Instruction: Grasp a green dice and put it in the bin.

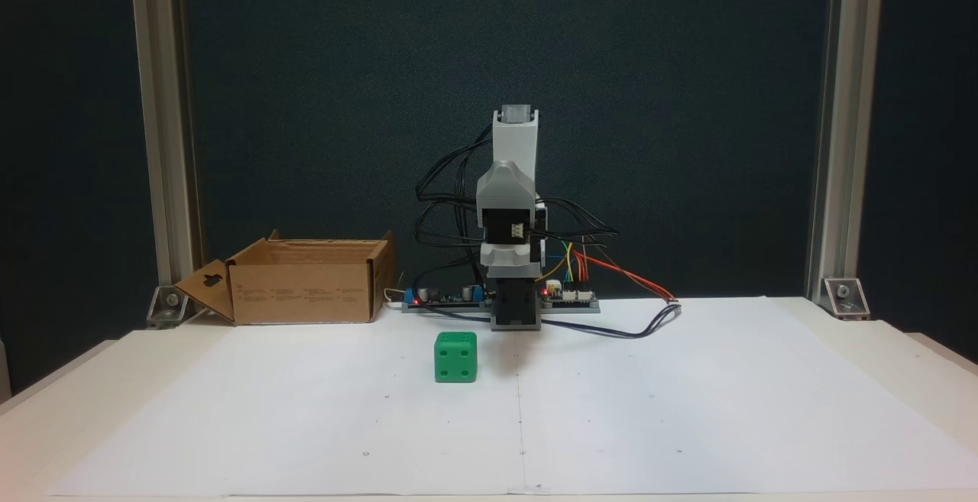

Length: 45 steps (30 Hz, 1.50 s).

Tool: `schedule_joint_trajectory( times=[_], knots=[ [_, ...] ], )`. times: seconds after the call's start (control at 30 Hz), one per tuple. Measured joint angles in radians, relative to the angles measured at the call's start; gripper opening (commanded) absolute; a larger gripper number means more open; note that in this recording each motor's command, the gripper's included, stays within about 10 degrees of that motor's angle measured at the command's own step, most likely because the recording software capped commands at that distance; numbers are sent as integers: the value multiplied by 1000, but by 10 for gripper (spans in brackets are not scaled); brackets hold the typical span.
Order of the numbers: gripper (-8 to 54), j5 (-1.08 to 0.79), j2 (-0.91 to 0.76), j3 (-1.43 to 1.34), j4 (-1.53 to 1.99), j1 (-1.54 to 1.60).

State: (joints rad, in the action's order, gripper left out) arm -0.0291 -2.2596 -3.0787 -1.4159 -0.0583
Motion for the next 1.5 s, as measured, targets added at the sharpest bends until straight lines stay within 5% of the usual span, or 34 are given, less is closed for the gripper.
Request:
schedule_joint_trajectory(
  times=[1.0,1.5],
  knots=[
    [440,0,0,2,26,14],
    [439,0,0,319,847,14]
  ],
)
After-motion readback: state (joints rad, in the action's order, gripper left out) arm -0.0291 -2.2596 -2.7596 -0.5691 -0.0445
